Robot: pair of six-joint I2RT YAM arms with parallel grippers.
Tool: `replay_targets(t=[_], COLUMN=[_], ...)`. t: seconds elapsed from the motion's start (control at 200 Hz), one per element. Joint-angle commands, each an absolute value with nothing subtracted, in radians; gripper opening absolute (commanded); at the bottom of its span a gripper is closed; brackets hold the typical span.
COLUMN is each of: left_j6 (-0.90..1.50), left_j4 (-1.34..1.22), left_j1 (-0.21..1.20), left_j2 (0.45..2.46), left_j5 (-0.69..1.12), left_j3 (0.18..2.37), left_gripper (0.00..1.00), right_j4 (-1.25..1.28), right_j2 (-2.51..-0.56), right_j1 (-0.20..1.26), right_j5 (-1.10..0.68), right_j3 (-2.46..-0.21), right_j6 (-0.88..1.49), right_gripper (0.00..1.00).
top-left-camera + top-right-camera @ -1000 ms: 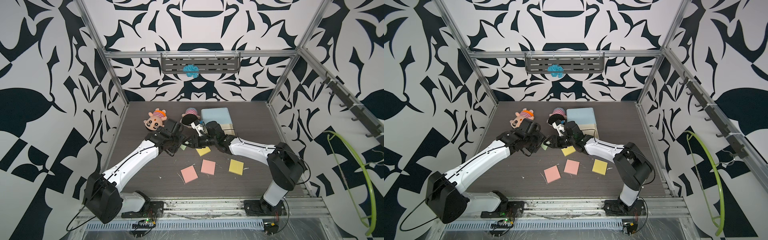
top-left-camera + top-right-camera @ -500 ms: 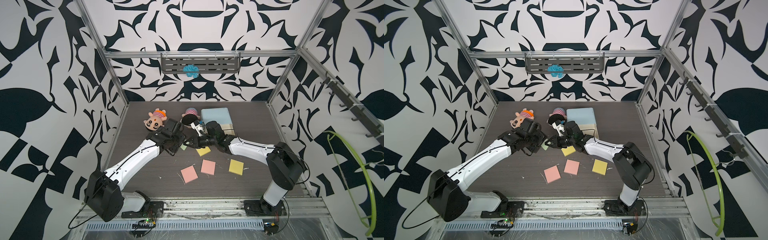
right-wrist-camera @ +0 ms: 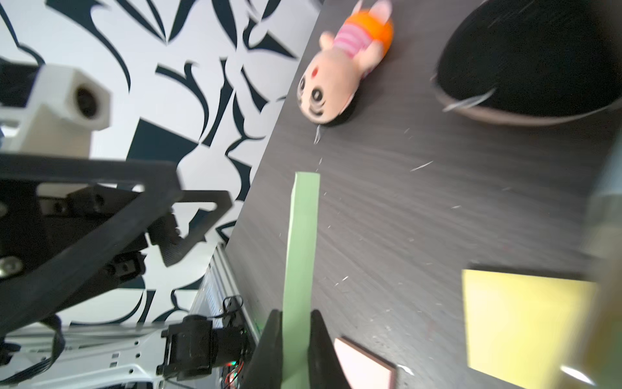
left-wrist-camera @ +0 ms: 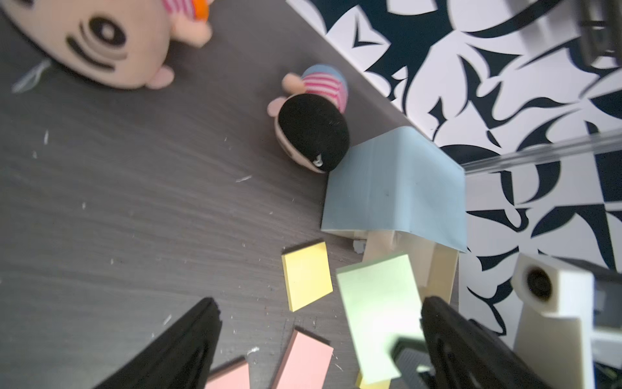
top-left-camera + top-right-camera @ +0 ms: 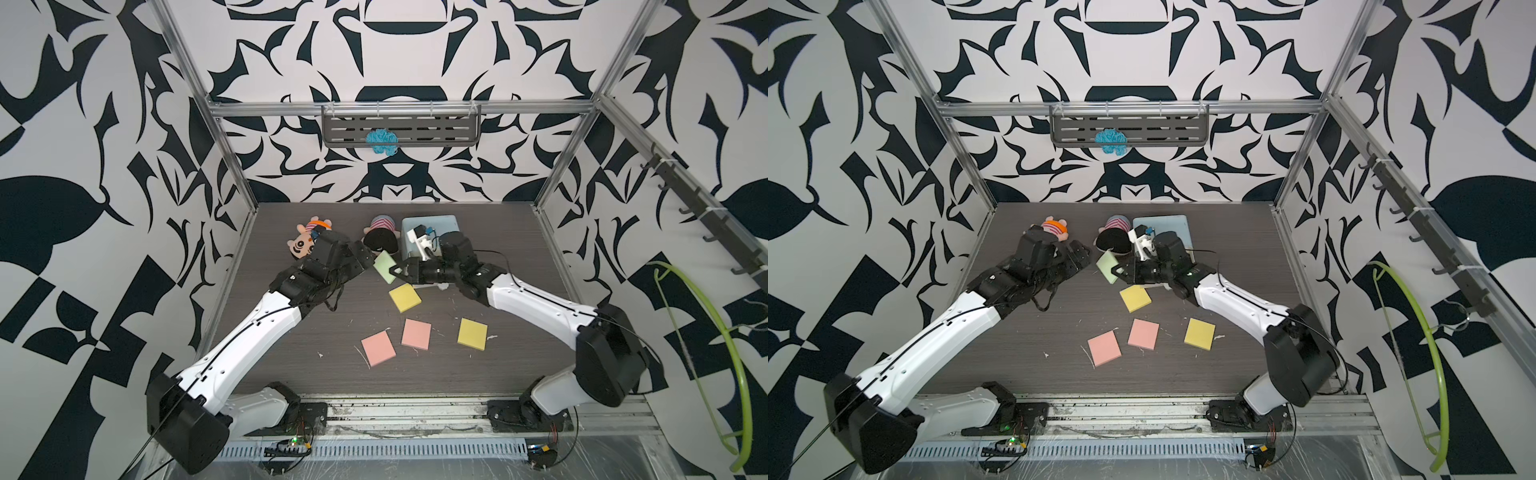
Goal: Please put the sticky notes in the drawer by color
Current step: Place the sticky notes in the drawer.
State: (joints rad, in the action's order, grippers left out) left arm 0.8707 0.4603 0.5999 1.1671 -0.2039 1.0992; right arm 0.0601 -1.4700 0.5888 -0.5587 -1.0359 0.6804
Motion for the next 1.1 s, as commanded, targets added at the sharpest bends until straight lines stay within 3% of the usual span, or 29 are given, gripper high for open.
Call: replay_targets(t=[0.0, 0.215, 0.38, 0.875, 0.935, 1.025, 1.095], left_j6=[0.511, 0.143, -0.021, -0.097, -0.094, -0.089, -0.08], left_j4=[0.322, 0.222, 0.211, 0.204, 0.204, 0.203, 0.195], left_j1=[0.601, 0.603, 0.622, 0.641, 0.641, 0.643, 0.644], left_j2=[1.15, 1.218, 1.313, 1.444, 1.446, 1.448, 1.45], left_j5=[-0.162, 0.193, 0.377, 0.451, 0.448, 0.439, 0.43], left_j3=[1.068, 1.03, 1.04, 1.085, 1.084, 1.085, 1.089], left_gripper=[0.99, 0.99, 0.99, 0.99, 0.99, 0.99, 0.99], right_j4=[-0.031, -0.347, -0.379, -0.404, -0.411, -0.427, -0.441], right_j2=[-1.383, -1.357, -1.37, -1.509, -1.518, -1.507, -1.484], right_j1=[0.516, 0.401, 0.365, 0.359, 0.359, 0.359, 0.357], right_j5=[-0.504, -0.418, -0.404, -0.345, -0.334, -0.303, -0.275], right_j3=[-1.023, -1.117, -1.114, -1.204, -1.216, -1.225, -1.226], right_j6=[0.642, 0.577, 0.58, 0.541, 0.53, 0.513, 0.493], right_gripper=[0.0, 0.0, 0.0, 0.0, 0.09, 0.36, 0.49])
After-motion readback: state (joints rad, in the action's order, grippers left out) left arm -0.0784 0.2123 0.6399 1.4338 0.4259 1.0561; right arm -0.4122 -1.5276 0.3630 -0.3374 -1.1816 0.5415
